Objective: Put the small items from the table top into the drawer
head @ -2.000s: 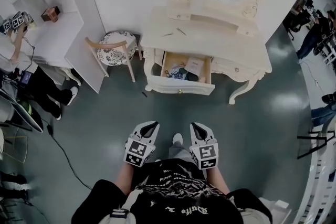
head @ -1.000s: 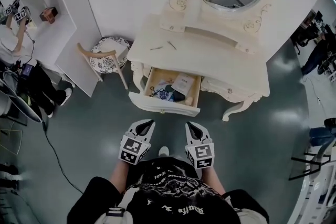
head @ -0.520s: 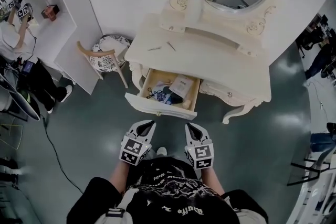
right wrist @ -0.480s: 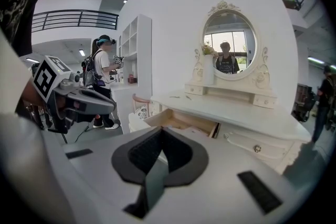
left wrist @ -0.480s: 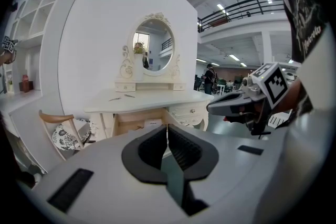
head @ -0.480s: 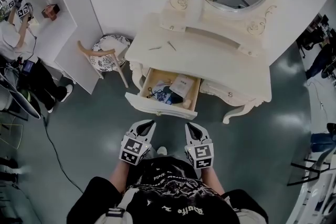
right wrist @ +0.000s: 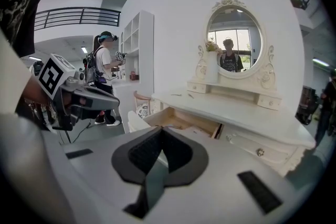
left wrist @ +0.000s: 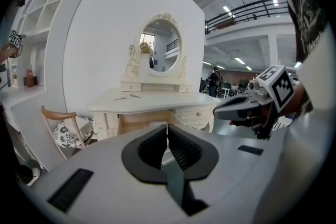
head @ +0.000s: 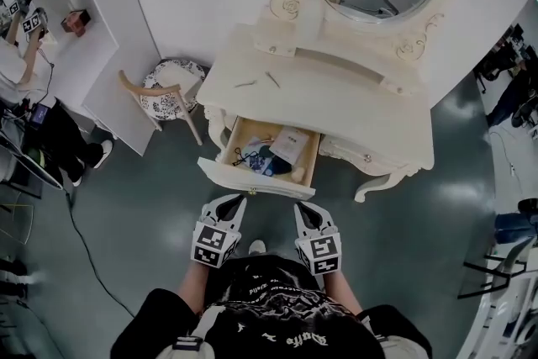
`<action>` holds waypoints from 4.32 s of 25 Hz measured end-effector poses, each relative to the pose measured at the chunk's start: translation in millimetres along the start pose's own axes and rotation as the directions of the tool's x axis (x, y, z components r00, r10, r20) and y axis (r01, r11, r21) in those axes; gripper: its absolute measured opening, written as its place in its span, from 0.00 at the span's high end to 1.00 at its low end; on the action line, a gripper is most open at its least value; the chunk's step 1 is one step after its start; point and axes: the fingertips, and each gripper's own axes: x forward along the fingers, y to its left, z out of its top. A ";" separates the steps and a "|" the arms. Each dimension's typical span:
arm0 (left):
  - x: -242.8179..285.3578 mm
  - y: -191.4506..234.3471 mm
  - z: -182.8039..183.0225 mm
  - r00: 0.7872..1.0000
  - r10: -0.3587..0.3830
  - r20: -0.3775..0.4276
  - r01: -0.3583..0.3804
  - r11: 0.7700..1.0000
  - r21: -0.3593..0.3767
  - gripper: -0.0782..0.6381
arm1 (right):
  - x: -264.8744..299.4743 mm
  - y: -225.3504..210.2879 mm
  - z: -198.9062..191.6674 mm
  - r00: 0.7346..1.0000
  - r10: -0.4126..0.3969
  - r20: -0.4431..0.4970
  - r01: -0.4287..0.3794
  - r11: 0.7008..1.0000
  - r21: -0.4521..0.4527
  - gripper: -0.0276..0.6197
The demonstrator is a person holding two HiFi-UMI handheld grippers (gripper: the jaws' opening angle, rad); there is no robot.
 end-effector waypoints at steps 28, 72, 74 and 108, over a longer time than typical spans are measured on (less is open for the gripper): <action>21.4 187.2 39.0 0.998 -0.065 -0.011 0.065 0.998 0.018 0.86 | 156.3 46.6 94.4 0.999 -0.020 -0.030 0.019 1.000 -0.001 0.94; 68.5 290.8 76.6 0.989 -0.146 -0.015 0.147 0.988 0.046 0.86 | 254.6 -22.9 238.9 0.996 -0.085 0.010 0.085 0.971 -0.225 0.94; 70.5 291.6 77.4 0.990 -0.138 -0.021 0.139 0.989 0.043 0.86 | 260.1 -29.1 243.8 0.998 -0.071 0.002 0.069 0.967 -0.245 0.94; 113.7 314.2 67.0 0.993 0.022 -0.117 -0.025 0.999 -0.023 0.86 | 380.6 -71.1 197.3 0.903 0.206 -0.378 -0.374 0.810 -0.452 0.77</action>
